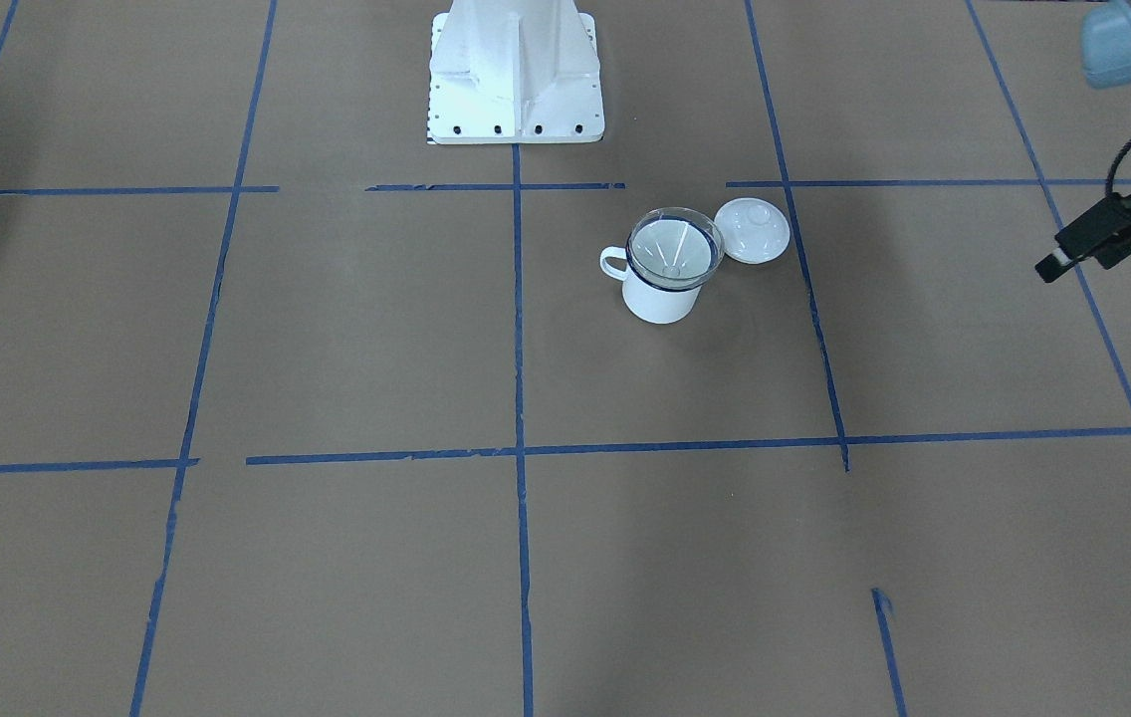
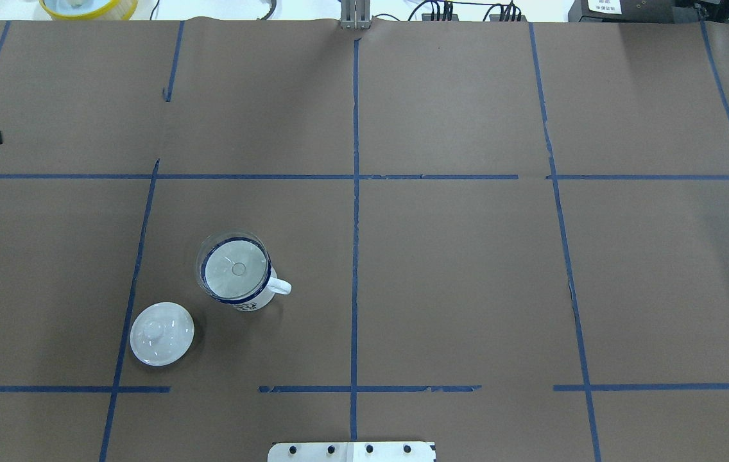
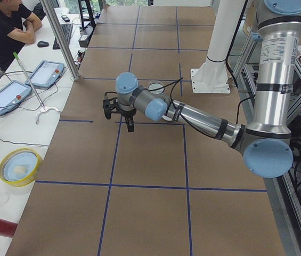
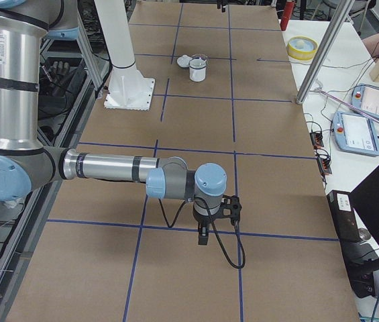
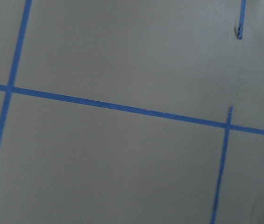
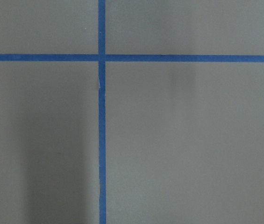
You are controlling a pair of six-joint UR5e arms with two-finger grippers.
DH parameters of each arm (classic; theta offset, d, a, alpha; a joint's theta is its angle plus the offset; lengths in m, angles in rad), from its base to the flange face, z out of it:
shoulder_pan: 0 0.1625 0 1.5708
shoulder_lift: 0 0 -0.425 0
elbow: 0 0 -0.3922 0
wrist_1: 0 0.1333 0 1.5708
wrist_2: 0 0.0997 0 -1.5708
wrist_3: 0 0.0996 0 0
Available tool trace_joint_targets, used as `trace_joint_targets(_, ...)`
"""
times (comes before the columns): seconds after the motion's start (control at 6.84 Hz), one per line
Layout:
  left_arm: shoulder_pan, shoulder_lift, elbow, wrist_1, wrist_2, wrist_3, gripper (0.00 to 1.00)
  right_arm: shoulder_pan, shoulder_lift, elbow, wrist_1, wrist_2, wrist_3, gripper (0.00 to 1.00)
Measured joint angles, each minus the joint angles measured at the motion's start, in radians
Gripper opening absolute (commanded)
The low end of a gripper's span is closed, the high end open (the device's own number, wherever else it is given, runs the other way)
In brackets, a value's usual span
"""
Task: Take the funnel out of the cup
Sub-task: 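Move the left gripper over the clear funnel in the white mug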
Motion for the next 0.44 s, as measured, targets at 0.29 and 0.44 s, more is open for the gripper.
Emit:
trace_joint_targets(0.29, 0.163, -0.156, -0.04, 0.083, 0.121, -0.377, 1.0, 0.0, 0.0, 0.0, 0.0, 0.0, 0.0, 1.0)
trace_joint_targets(0.44, 0.234, -0.246, -0.063, 0.201, 0.195, -0.499, 1.0, 0.0, 0.0, -0.001, 0.0, 0.0, 0.0, 1.0)
